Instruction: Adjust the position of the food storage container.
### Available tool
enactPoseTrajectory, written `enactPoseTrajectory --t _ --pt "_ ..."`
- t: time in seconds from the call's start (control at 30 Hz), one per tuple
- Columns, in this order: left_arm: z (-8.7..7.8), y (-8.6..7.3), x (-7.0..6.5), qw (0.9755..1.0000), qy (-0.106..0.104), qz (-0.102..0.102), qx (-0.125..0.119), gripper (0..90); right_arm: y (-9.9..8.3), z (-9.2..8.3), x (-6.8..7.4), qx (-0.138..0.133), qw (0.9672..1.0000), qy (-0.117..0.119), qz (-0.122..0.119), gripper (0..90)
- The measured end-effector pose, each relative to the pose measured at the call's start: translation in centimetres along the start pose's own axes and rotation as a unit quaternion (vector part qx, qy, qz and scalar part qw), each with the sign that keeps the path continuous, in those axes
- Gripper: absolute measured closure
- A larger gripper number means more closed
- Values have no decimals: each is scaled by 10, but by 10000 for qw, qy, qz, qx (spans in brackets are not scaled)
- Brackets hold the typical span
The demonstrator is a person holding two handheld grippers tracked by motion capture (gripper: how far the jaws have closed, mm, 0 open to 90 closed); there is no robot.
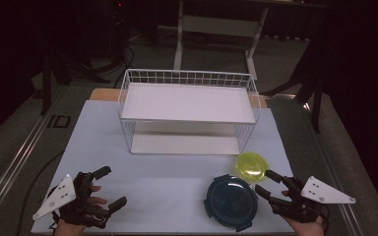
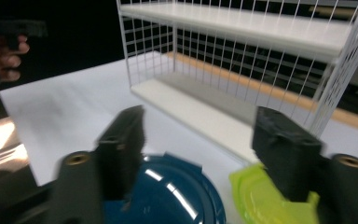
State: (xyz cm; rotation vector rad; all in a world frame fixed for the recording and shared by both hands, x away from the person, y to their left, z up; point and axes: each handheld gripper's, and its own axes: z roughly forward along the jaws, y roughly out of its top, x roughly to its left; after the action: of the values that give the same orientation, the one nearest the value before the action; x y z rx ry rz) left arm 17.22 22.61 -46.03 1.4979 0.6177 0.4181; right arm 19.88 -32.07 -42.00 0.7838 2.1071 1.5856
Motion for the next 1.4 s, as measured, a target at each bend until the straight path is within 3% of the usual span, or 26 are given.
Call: enactPoseTrajectory --t 0.17,0.23,0.33,0.37,0.63,0.83,0.97,1.27,1.4 --pt "1 -1 0 10000 -1 1 5 0 -10 -4 -4 168 9997 141 118 533" --pt "2 -1 0 10000 -11 4 21 0 -18 -7 -6 308 9990 252 193 618" --pt "3 -1 -1 10000 -14 13 26 0 -21 -8 -6 338 9989 266 197 645" --pt "3 -1 -1 10000 -16 28 24 0 -31 -11 -7 493 9980 308 265 717" --pt "3 -2 -1 10000 -29 30 41 0 -54 -21 -7 752 9963 307 290 888" --pt "5 -3 -1 10000 -34 32 81 0 -74 -21 -9 1036 9933 456 250 899" --pt "5 -3 -1 9999 -36 58 82 0 -87 -14 -8 1254 9893 662 347 900" --pt "6 -4 -1 9999 -42 59 114 0 -92 -8 -7 1453 9854 790 406 900" --pt "7 -5 -1 9999 -52 46 137 0 -92 -8 -7 1440 9854 797 448 900"
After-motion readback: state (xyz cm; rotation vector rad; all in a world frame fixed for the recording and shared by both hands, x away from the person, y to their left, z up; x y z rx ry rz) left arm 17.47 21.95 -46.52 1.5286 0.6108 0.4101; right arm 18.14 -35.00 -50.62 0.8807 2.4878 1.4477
